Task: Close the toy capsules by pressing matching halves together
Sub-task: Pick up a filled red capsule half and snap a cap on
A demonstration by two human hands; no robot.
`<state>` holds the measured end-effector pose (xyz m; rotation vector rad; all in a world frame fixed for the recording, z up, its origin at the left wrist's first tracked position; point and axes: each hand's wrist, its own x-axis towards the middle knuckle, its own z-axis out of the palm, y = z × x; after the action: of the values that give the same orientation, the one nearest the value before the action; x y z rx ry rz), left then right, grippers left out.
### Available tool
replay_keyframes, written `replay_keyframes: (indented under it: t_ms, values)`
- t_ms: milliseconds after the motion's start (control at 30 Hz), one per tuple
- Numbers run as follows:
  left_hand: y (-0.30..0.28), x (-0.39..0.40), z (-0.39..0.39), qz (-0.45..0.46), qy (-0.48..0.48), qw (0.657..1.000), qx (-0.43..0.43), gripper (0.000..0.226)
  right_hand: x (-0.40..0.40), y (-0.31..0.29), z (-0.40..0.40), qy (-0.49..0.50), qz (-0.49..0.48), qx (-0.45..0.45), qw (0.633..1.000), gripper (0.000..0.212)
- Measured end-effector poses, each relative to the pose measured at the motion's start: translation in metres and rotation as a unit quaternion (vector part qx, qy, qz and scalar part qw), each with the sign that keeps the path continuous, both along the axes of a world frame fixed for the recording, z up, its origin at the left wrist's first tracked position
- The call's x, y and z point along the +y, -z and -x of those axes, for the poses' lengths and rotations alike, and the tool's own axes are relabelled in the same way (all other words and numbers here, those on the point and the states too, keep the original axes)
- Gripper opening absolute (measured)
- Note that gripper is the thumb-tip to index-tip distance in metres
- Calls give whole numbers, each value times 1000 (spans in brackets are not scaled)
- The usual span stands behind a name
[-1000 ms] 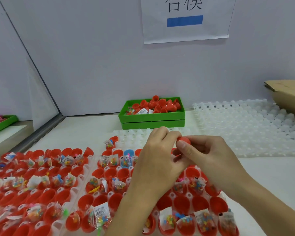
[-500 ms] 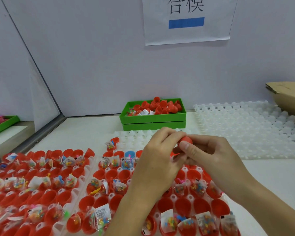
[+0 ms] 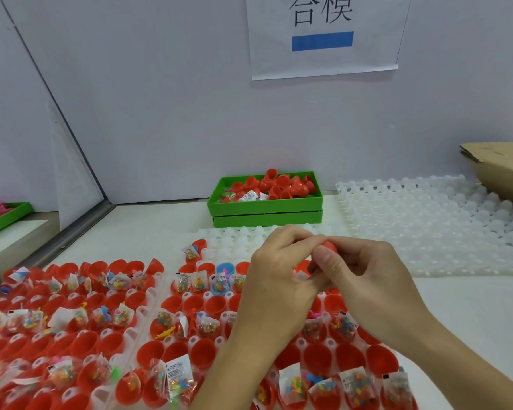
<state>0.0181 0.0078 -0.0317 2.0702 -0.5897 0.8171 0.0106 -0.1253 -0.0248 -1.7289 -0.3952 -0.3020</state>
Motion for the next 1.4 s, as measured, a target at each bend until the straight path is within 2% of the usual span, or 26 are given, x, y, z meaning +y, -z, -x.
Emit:
replay_keyframes:
  t_ms: [67, 200, 300, 367, 500, 633, 700, 767, 900, 1000, 1100, 1200, 1333, 1400]
  values:
    - [-1, -1, 0, 14, 3, 1000, 5, 28, 1, -1, 1, 3, 5, -15, 1000, 27]
    - [-2, 0, -1, 14, 18, 1000, 16, 30, 1, 1, -1, 5, 11, -21, 1000, 24]
    - [-3, 4, -2, 0, 24, 998, 65, 39, 1, 1, -2, -21, -13, -15, 1000, 12]
    - [-4, 8, -3, 7, 30, 995, 92, 41, -1, -1, -2, -22, -35, -27, 999, 19]
    - [-8, 15, -4, -4, 31, 998, 50, 38, -1, -3, -2, -13, -35, -35, 999, 35]
    - [-9, 15, -2, -25, 32, 999, 29, 38, -2, -2, -2, -34, -48, -33, 998, 40]
    - [-10, 14, -1, 30, 43, 997, 56, 35, -4, -3, -2, -44, -65, -25, 997, 50]
    - [-12, 16, -1, 123, 63, 985, 106, 28, -7, -3, -3, -37, -79, -15, 996, 60]
    - [-17, 19, -2, 251, 97, 948, 169, 22, -11, -4, -6, -10, -83, -14, 996, 58]
    - [-19, 19, -3, 330, 133, 911, 210, 27, -13, -3, -8, 2, -82, -8, 997, 53]
    - [-21, 20, -3, 379, 158, 880, 239, 30, -14, -1, -11, 11, -73, -4, 997, 45]
    - [-23, 22, -3, 414, 173, 855, 259, 19, -15, 0, -13, 14, -68, -3, 998, 40]
    - [-23, 21, -4, 420, 173, 850, 267, 13, -15, 2, -14, 9, -74, -1, 997, 40]
    - [-24, 21, -3, 440, 172, 834, 284, 21, -14, 3, -14, 6, -78, 0, 997, 37]
